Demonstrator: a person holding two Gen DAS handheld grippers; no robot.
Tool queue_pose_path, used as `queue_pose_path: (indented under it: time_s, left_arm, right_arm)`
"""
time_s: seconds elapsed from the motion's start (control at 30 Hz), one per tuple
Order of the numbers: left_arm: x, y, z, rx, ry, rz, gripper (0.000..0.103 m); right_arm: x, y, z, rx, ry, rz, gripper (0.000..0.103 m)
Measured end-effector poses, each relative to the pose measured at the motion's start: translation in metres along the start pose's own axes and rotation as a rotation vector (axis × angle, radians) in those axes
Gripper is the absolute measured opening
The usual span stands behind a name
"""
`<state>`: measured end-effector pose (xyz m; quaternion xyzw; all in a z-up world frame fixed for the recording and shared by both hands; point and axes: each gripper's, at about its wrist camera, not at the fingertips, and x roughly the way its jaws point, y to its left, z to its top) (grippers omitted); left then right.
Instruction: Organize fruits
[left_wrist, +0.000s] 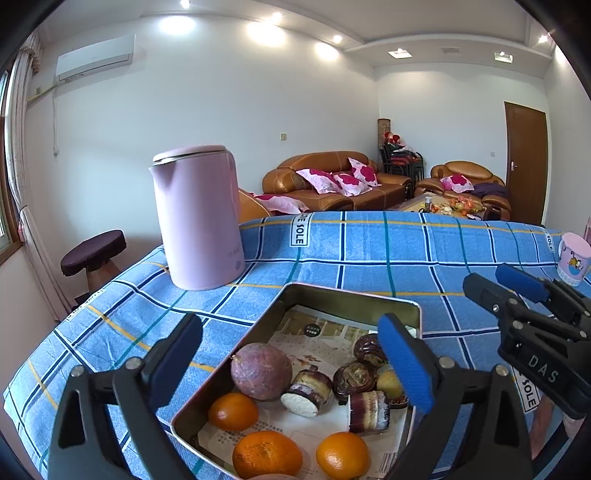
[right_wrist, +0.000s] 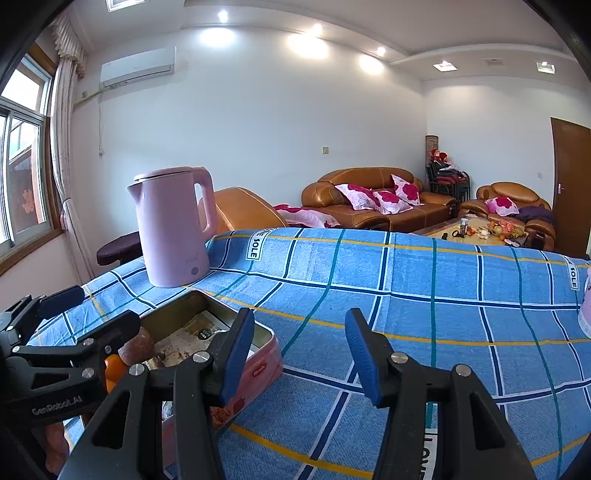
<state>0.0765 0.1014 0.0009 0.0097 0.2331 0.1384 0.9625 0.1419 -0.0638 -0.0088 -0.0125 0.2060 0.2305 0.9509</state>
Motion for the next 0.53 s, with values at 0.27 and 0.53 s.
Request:
queue_pose_path:
  time_s: [0.27,0.53]
  left_arm:
    - [0.0027,0.0022,-0.0009,-0.011,0.019,0.005,0.103]
    - [-0.0013,0.0053,-0.0001,-0.013,0.004,0.0,0.103]
  right_arm:
    - [0.0004,-0.0006,-0.0015,-0.004,0.007,0.001,0.053]
    - [-0.0014,0.0001,-0.0018,-0.022,0.027,-0.013,0.053]
